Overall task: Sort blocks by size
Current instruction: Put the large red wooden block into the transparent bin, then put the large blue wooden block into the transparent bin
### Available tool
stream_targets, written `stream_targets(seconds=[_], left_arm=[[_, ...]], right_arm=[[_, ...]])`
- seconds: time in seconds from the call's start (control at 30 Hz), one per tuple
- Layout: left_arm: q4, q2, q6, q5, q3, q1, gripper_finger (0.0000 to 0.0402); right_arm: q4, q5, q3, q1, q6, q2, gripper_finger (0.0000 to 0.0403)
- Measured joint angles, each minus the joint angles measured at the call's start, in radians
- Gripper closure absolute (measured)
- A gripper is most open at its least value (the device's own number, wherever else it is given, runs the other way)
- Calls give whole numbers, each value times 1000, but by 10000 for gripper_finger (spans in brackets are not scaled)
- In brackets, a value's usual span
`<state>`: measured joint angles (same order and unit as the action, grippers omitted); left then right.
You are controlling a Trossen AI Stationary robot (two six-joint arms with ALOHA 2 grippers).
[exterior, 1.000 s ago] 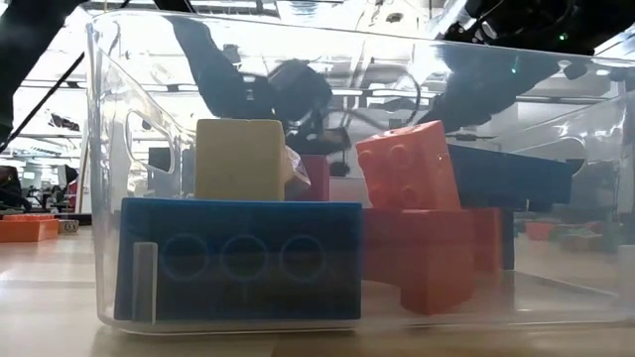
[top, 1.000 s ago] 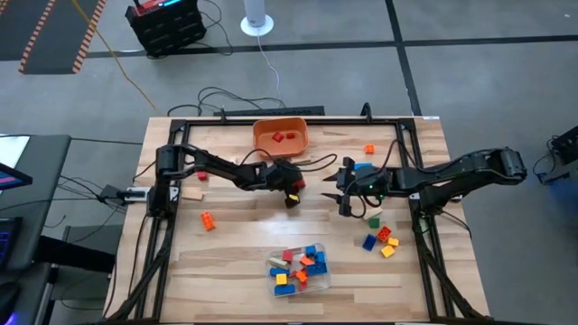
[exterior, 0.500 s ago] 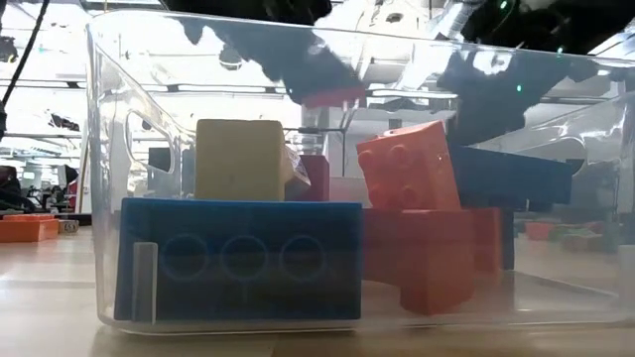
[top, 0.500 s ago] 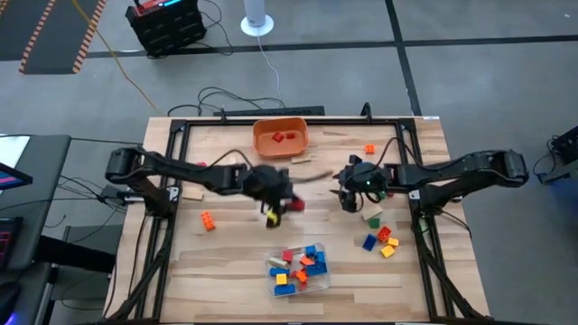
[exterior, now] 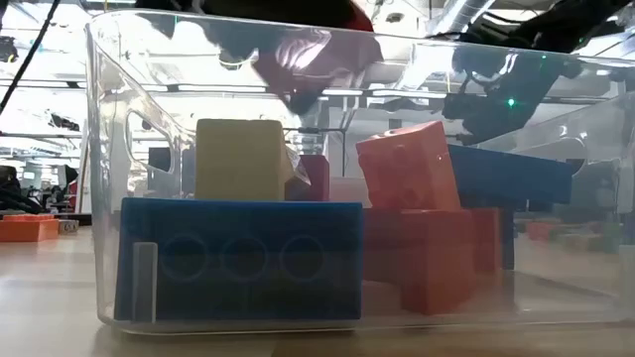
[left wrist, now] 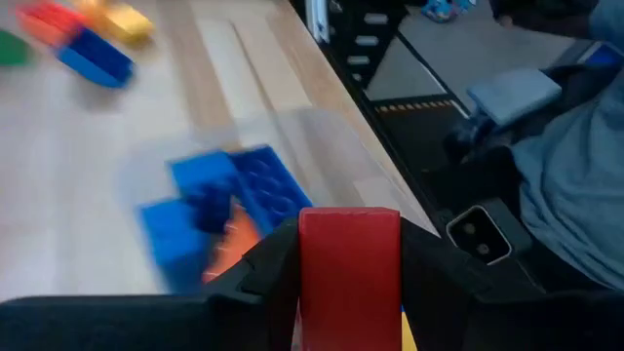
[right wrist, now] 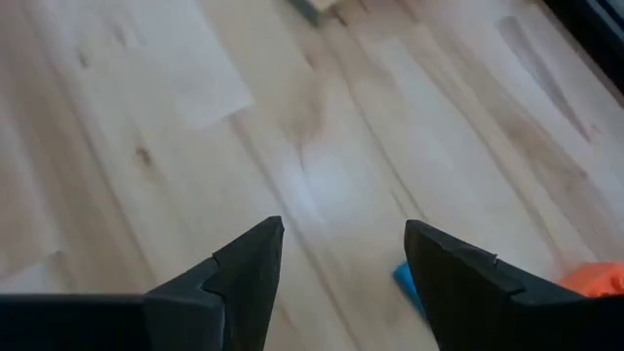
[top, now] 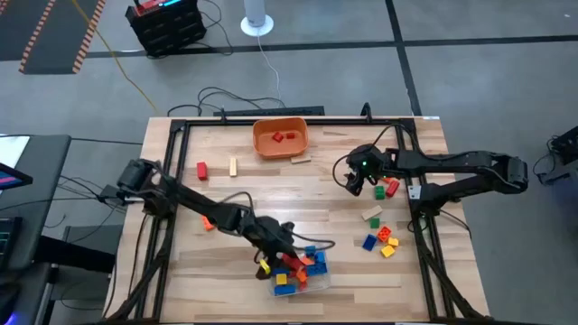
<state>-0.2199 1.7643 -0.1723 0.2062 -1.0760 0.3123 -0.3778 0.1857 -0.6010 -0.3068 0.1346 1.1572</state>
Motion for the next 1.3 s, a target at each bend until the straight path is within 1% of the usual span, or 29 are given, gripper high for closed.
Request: stream_targets(seconds=[0.13, 0.23, 0.3, 0.43, 0.57, 0.63, 0.73, 0.8, 0.83, 0.97, 1.03, 1.13, 1.23, 1.3], left_arm=[[-50, 56, -55, -2, 0, 16, 263], [-49, 56, -86, -2, 0, 15, 256], [-48, 54, -96, -1, 0, 11, 243], [-34, 47, -58, 9, 0, 7, 200], [-3, 48, -31, 15, 0, -7, 156], [36, 46, 3, 15, -13, -19, 142], [97, 19, 52, 13, -31, -38, 136], [142, -17, 81, -15, -31, -47, 139], [171, -37, 103, -47, -32, -49, 142], [295, -110, 209, -223, -32, -48, 154], [343, -143, 241, -278, -32, -48, 159], [402, -179, 263, -330, -32, -58, 163], [474, -200, 266, -367, -32, -69, 166], [492, -214, 267, -391, -22, -76, 166]], right_arm=[[-55, 0, -49, 37, 5, 0, 155], [-148, 8, -90, 52, 29, 0, 155], [-212, 39, -111, 47, 39, 0, 155], [-311, 57, -123, -9, 11, 16, 155], [-335, 46, -124, -89, -111, 73, 155], [-321, 26, -124, -140, -187, 116, 155], [-317, 12, -133, -212, -284, 194, 155], [-320, 0, -148, -255, -336, 236, 155], [-320, -4, -159, -270, -362, 256, 155], [-331, -15, -206, -301, -451, 321, 155], [-340, -51, -227, -312, -488, 351, 155], [-357, -85, -252, -318, -529, 392, 155], [-373, -103, -262, -316, -560, 418, 155], [-370, -108, -262, -316, -577, 433, 155]])
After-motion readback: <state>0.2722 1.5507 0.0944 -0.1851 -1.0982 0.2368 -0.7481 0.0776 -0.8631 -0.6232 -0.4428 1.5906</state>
